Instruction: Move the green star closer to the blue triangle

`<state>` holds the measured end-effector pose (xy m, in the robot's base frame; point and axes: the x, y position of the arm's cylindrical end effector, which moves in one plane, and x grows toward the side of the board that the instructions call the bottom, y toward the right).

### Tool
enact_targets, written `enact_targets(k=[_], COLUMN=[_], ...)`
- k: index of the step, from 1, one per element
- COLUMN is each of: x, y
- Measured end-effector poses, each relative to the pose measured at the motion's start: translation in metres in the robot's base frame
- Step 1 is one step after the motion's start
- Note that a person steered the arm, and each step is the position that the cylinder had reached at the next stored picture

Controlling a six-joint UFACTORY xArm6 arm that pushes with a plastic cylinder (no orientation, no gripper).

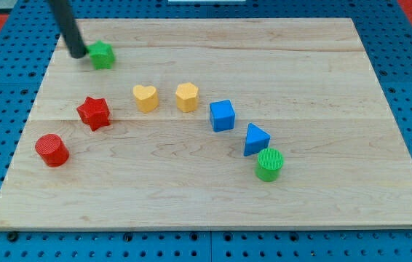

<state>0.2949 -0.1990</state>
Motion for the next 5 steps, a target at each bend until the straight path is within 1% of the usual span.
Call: enact_targets(k=[1, 2, 3, 4, 5], x=[-0.002, 0.012, 0.037, 0.027, 0.028], y=[0.081, 0.173, 0.256, 0.302, 0.318])
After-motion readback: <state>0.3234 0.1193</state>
